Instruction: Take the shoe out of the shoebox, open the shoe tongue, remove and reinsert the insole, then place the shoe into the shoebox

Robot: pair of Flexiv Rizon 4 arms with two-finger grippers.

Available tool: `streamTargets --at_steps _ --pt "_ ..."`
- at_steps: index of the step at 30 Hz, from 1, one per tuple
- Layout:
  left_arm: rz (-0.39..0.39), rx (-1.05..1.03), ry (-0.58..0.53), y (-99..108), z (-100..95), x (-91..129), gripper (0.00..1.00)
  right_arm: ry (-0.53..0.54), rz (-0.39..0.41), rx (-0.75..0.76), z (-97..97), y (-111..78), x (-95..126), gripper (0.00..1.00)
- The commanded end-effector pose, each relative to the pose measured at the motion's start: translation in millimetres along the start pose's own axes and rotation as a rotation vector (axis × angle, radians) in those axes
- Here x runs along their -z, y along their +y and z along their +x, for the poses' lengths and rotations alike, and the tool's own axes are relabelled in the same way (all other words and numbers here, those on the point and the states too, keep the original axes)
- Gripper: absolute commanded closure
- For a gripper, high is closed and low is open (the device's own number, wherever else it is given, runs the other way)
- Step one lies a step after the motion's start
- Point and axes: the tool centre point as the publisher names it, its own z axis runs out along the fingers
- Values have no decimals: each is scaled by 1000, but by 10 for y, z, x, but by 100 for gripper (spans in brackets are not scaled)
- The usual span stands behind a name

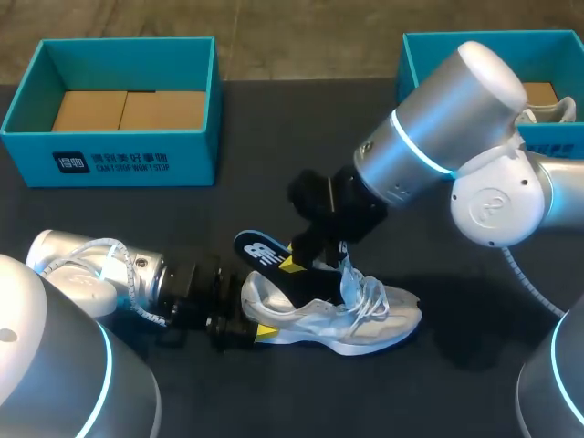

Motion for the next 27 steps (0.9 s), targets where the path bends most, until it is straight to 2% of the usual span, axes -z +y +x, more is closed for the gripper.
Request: streamTargets --at_steps 1,4,6,10,15,27 --pt "-2 1 -1 38 -14 -5 100 -1 -2 1 9 -8 5 100" --pt "-2 1 -1 38 -14 -5 100 -1 -2 1 9 -8 5 100" --pt "-2 1 -1 38 -14 -5 100 22 -84 32 -8 85 -29 100" --pt "-2 1 -1 38 -14 -5 100 18 -123 49 -41 285 26 100" --pt "-2 1 -1 38 -14 -5 100 6 -159 71 -42 459 164 100" --pt "-2 1 -1 38 -14 -5 100 -7 -279 3 -116 680 573 100"
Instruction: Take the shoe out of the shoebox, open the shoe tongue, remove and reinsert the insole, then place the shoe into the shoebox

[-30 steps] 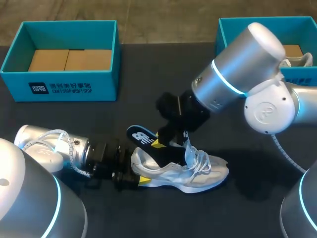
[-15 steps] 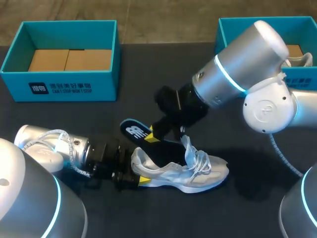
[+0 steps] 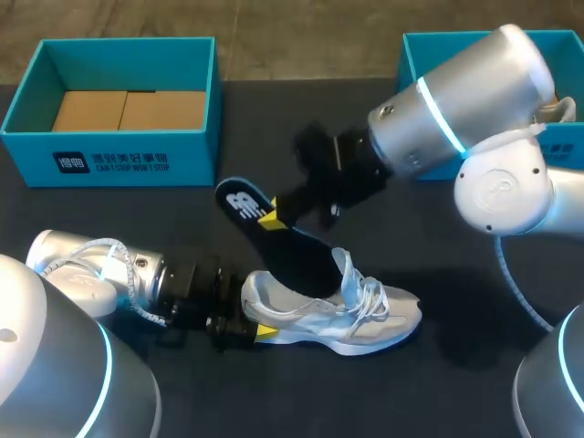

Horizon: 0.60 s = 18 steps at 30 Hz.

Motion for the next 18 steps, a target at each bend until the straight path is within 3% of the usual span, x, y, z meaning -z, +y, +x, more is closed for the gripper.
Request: streamTargets --at_steps 1,4,7,8,18 --pt "-2 1 -1 38 -13 -5 100 9 -29 -6 34 38 189 100" --pt "-2 1 -1 38 -13 -5 100 23 -54 -10 30 87 281 100" --pt "-2 1 -1 38 -13 -5 100 90 -151 -27 -12 114 451 100" --pt "-2 1 -1 38 -13 -5 100 92 -158 -38 -35 132 543 100" --pt "-2 1 -1 38 -13 -5 100 92 -158 -38 -35 132 543 100"
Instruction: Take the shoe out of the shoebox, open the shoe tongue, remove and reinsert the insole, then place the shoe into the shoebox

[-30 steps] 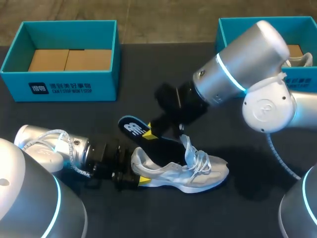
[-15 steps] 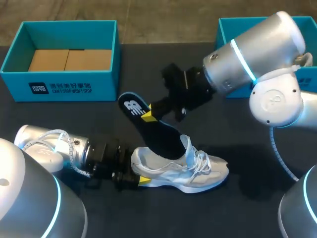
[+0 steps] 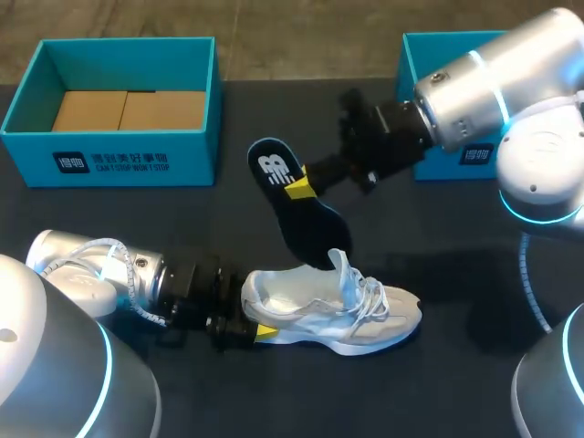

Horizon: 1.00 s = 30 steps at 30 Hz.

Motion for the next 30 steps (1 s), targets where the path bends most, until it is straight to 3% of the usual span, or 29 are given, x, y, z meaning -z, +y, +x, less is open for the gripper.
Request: streamTargets --at_steps 1,7,14,19,24,30 --pt "-2 1 -1 37 -13 -5 100 -7 -3 1 34 -13 -1 100" --pt "-2 1 -1 37 -13 -5 100 -12 -19 -8 29 4 -2 100" --pt "-2 1 -1 37 -13 -5 100 -69 -117 -1 48 361 212 100" --pt "-2 1 -1 37 -13 -5 100 -67 -186 -14 112 515 384 100" --pt "-2 1 -1 37 -13 -5 100 20 -277 -72 184 566 566 100" --pt "-2 1 -1 37 -13 -5 100 -4 -284 -130 273 543 793 100"
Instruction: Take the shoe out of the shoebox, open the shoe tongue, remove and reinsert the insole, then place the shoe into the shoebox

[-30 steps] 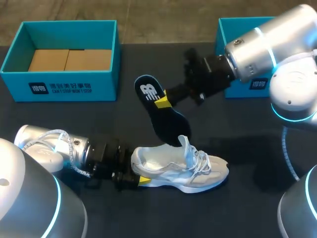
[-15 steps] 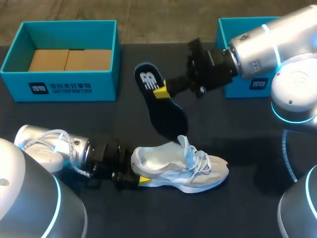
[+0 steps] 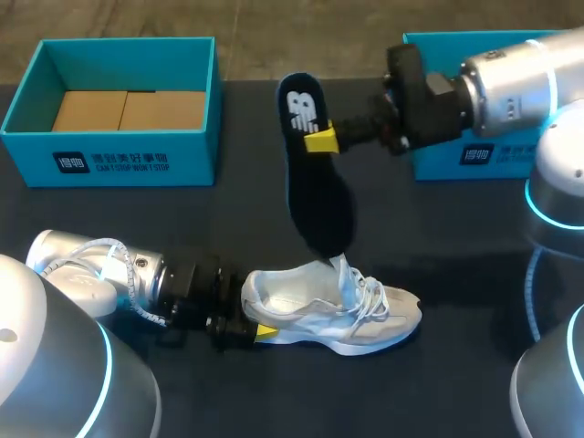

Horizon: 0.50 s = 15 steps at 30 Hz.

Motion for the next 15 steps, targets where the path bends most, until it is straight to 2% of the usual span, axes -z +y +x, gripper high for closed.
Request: streamTargets --at_steps 1,4,6,7,15 --pt "-2 1 -1 37 -13 -5 100 -27 -16 -10 157 -17 252 100" --pt "-2 1 -1 37 -13 -5 100 -50 -37 -24 228 5 361 100" --pt "-2 1 -1 37 -13 -5 100 -58 -81 -60 259 14 429 100" --pt "-2 1 -1 37 -13 -5 100 -100 -117 -112 270 18 503 100" --pt "-2 1 -1 37 -13 -5 100 -100 -117 -112 270 18 503 100"
